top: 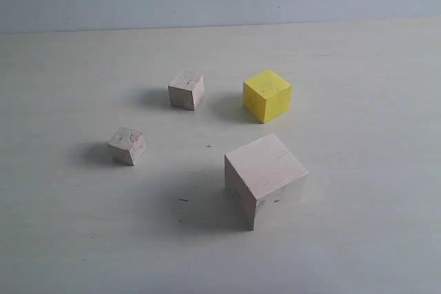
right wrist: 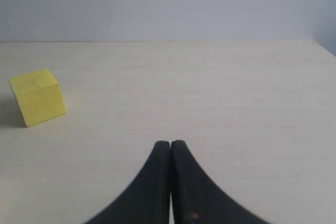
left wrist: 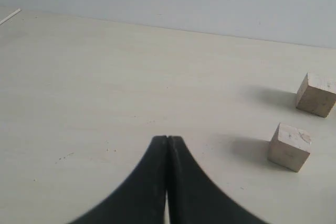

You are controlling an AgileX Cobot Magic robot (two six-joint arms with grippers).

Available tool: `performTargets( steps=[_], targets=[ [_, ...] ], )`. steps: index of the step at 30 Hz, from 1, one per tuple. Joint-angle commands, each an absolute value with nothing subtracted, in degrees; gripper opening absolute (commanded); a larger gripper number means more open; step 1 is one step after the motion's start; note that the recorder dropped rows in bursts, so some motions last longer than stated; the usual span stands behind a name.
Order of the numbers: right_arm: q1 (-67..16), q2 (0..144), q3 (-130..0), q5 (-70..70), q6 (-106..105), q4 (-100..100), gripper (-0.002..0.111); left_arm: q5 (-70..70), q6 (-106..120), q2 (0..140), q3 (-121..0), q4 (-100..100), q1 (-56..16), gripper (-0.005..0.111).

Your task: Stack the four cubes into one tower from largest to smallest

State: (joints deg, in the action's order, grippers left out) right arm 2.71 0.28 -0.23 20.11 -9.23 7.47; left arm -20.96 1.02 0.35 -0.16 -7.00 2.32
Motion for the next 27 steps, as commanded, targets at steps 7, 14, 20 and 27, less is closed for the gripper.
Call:
performTargets(
  steps=[7,14,20,27],
  targets=[
    [2.63,0.0,0.0,19.43,-9.43,7.47,0.0,-20.59,1.31,0.0,0.0,-6.98,2.03,0.0],
    [2.63,0.0,0.0,15.15,-9.14,7.99,0.0,-20.59,1.31,0.0,0.0,-6.98,2.03,0.0],
    [2.63,0.0,0.0,0.38,-8.85,16.05,0.0,-20.59,1.31,0.0,0.0,-6.98,2.03,0.0],
    [2.63,0.0,0.0,-1.29,-8.98,16.05,0.0,-20.59,1.44,0.0,0.0,-6.98,2.03,0.0]
  ],
)
